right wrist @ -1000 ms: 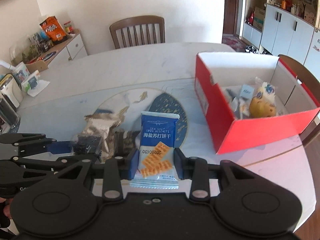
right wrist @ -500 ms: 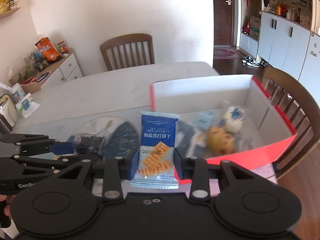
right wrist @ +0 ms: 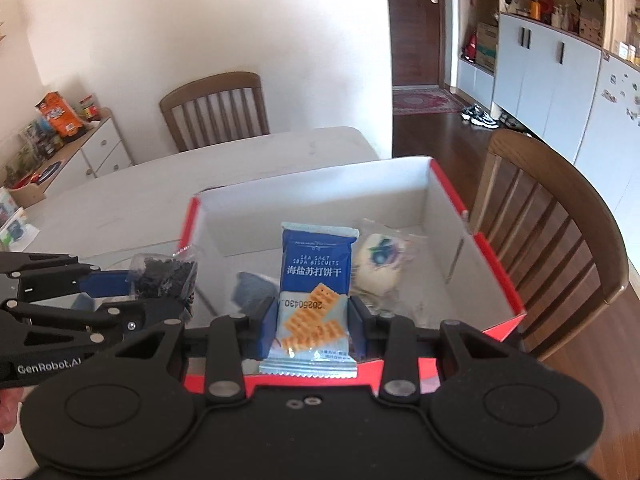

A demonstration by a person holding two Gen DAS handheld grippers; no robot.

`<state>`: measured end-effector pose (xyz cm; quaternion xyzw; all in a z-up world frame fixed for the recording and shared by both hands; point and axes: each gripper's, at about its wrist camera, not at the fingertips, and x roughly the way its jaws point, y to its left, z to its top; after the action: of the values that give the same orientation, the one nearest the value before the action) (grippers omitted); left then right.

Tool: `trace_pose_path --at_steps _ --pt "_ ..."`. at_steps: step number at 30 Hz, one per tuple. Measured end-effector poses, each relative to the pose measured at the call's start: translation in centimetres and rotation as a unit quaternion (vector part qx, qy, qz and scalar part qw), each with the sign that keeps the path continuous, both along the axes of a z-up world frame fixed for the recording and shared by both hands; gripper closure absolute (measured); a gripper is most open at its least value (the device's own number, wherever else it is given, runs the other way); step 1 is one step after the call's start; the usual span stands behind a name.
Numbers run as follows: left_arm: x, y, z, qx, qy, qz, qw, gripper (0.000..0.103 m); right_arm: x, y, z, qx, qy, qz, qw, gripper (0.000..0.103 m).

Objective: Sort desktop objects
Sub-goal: 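Carry the seaweed pack and cracker packet with both grippers over the red shoebox, then lower the seaweed pack and cracker packet into the box and open both grippers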

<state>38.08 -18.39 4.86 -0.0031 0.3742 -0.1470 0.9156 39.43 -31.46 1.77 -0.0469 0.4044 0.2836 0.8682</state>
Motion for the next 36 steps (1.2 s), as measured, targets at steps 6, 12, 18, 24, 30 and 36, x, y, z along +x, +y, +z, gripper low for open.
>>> trace_pose_path --at_steps 6,12,18,24,30,36 --pt "2.6 -2.3 -1.0 0.042 0.016 -0.015 0.9989 0.067 2.6 -1.4 -1.1 -0.010 0.010 -0.015 1.000 0.066" --pt "4.9 -4.1 -2.2 0.058 0.052 -0.034 0.9963 0.067 5.0 -2.3 -2.8 -0.030 0.023 -0.026 0.999 0.066" --pt "5.9 -5.6 -3.6 0.097 0.069 -0.050 0.9916 0.067 6.8 -2.4 -4.9 -0.048 0.043 -0.035 0.997 0.066" --pt "6.9 -5.7 -4.5 0.102 0.100 -0.048 0.9885 0.067 7.5 -1.8 -6.0 -0.066 0.049 -0.029 0.996 0.066" --pt "8.2 -5.9 -5.3 0.120 0.119 -0.048 0.9845 0.067 8.2 -0.7 -7.0 -0.093 0.060 -0.025 0.994 0.066" --pt "9.0 -6.3 -6.0 0.123 0.137 -0.056 0.9813 0.067 8.4 -0.3 -7.6 -0.102 0.070 -0.019 0.992 0.066"
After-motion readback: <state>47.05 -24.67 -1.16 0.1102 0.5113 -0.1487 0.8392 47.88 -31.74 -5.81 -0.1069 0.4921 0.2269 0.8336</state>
